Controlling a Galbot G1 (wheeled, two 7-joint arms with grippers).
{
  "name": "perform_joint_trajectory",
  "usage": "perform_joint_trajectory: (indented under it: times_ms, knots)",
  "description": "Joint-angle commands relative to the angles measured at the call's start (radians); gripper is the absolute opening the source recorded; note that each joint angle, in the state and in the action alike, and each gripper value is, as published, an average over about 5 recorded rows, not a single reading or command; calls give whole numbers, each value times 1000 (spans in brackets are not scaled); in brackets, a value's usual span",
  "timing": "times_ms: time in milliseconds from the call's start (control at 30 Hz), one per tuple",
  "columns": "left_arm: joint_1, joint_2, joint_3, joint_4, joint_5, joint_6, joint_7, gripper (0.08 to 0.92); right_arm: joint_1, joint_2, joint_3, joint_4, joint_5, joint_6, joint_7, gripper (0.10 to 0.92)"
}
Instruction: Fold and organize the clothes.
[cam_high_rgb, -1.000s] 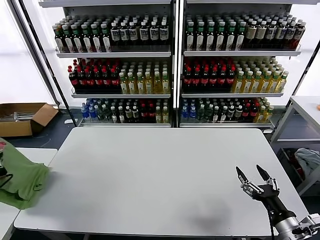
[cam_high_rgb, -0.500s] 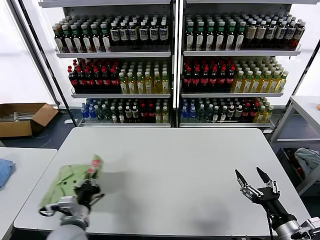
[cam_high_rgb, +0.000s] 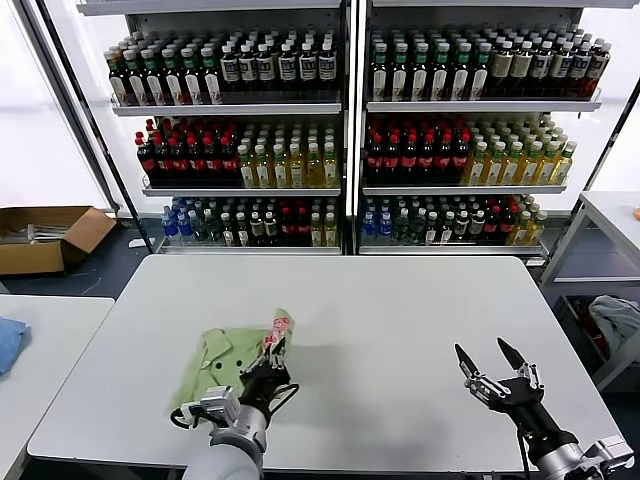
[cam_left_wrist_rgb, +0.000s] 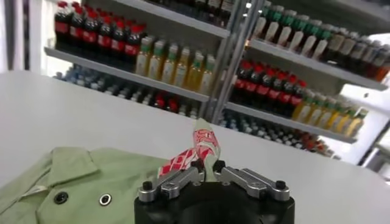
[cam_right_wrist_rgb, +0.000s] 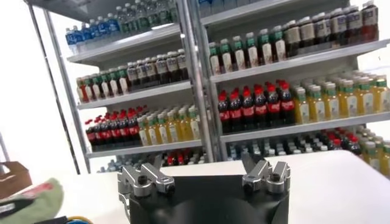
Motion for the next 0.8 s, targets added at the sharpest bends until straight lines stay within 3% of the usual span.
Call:
perform_joint_trajectory:
  times_ms: [33,267,533,800]
  knots:
    - [-4,-23,69,-34,-101,-13,42,141,14,-2,-119,-1,-54,-27,37,823]
    - [44,21,-57,-175,-111,-60,85,317,80,-5,-288,-50,-98,-145,108,823]
    - [109,152,-322,-235,-104,-58,167,551,311,-5,-674,-196,-179,-283,264,823]
    - [203,120,-384,-280,-75,-66,178,776,461,25,-853,-333,-166,-341,332,823]
